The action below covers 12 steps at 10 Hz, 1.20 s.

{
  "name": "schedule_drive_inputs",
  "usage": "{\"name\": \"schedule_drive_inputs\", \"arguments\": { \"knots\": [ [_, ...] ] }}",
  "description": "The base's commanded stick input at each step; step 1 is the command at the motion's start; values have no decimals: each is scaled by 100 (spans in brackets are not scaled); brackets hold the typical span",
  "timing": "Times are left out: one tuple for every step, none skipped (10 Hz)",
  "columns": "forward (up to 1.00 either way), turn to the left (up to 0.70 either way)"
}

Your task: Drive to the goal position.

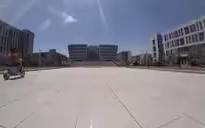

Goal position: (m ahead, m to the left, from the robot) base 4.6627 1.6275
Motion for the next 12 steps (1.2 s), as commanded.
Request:
{"name": "schedule_drive_inputs", "arguments": {
  "knots": [
    [100,0],
    [100,0],
    [100,0],
    [100,0],
    [100,0],
    [100,0],
    [100,0],
    [100,0],
    [100,0],
    [100,2],
    [100,10],
    [100,37]
  ]
}}
